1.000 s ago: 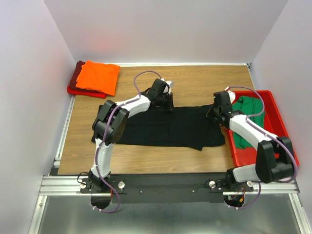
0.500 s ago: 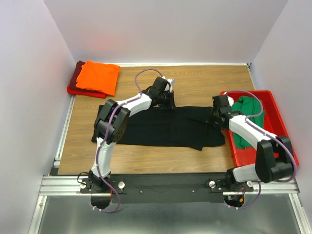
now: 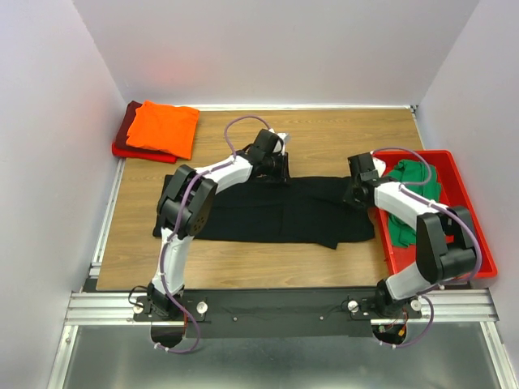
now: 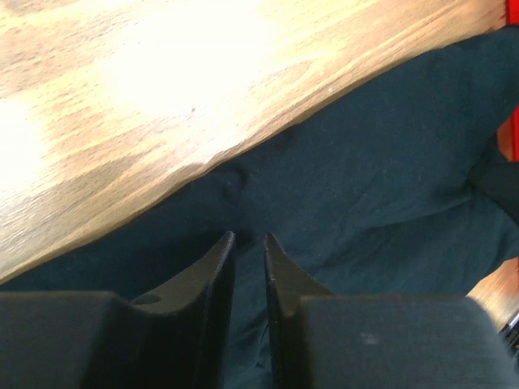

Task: Fold and stack the t-shirts
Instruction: Fold the tshirt

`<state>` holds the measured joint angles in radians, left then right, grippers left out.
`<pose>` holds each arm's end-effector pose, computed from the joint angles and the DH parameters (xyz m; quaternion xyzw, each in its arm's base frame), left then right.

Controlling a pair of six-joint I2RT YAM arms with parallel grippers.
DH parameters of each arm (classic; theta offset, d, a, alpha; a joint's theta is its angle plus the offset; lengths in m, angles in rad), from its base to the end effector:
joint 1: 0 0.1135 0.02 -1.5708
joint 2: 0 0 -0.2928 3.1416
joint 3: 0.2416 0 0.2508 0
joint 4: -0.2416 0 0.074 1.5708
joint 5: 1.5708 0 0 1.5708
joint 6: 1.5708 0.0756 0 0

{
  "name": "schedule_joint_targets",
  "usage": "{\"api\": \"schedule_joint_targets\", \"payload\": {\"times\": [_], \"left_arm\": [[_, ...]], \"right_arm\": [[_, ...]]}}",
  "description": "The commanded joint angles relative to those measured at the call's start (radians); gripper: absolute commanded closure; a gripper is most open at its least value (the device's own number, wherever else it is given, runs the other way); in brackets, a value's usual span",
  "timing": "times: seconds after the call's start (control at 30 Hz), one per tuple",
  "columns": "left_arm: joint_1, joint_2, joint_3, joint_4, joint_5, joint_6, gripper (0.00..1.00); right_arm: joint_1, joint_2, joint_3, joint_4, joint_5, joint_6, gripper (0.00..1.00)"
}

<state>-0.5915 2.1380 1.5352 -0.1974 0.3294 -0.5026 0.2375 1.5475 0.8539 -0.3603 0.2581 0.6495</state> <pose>0.4125 -0.3065 0.1674 0.1022 0.9105 -0.3226 0.2376 0.3073 0.0545 0.1688 0.2283 0.9317 -0.0036 0.2823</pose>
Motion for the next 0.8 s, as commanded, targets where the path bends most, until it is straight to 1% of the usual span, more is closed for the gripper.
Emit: {"api": "schedule_joint_targets", "payload": {"times": [0.0,0.03,0.07,0.13,0.2,0.27,0.3,0.37,0.5,0.53,0.77], "left_arm": [[0.002,-0.101,-0.029,-0.030,-0.012,0.048,0.69],[0.002,-0.122,-0.049,-0.030,-0.007,0.056,0.67],[0.002,-0.169,-0.073,-0.030,-0.003,0.064,0.64],[0.002,-0.222,-0.154,-0.024,-0.001,0.076,0.62],[0.002,-0.298,-0.246,-0.016,0.003,0.079,0.60],[0.001,-0.364,-0.309,-0.010,0.016,0.078,0.60],[0.001,-0.386,-0.373,-0.005,0.025,0.078,0.60],[-0.004,-0.436,-0.452,0.013,0.059,0.075,0.59],[-0.027,-0.478,-0.517,0.024,0.099,0.090,0.59],[-0.034,-0.481,-0.523,0.024,0.100,0.095,0.59],[-0.060,-0.461,-0.566,0.027,0.122,0.124,0.59]], "right_arm": [[-0.009,-0.084,0.028,-0.028,0.029,-0.019,0.67],[-0.009,-0.105,0.027,-0.034,0.024,-0.024,0.57],[-0.009,-0.124,0.027,-0.049,0.021,-0.031,0.52],[-0.009,-0.181,0.020,-0.068,0.001,-0.036,0.42],[-0.007,-0.211,0.016,-0.100,-0.032,-0.047,0.42],[-0.009,-0.253,-0.007,-0.124,-0.106,-0.051,0.43],[-0.006,-0.263,-0.016,-0.131,-0.172,-0.054,0.43],[-0.001,-0.291,-0.056,-0.160,-0.226,-0.050,0.45],[0.062,-0.337,-0.133,-0.193,-0.252,-0.016,0.47],[0.071,-0.343,-0.144,-0.200,-0.279,-0.007,0.47],[0.135,-0.389,-0.229,-0.235,-0.306,0.059,0.47]]}}
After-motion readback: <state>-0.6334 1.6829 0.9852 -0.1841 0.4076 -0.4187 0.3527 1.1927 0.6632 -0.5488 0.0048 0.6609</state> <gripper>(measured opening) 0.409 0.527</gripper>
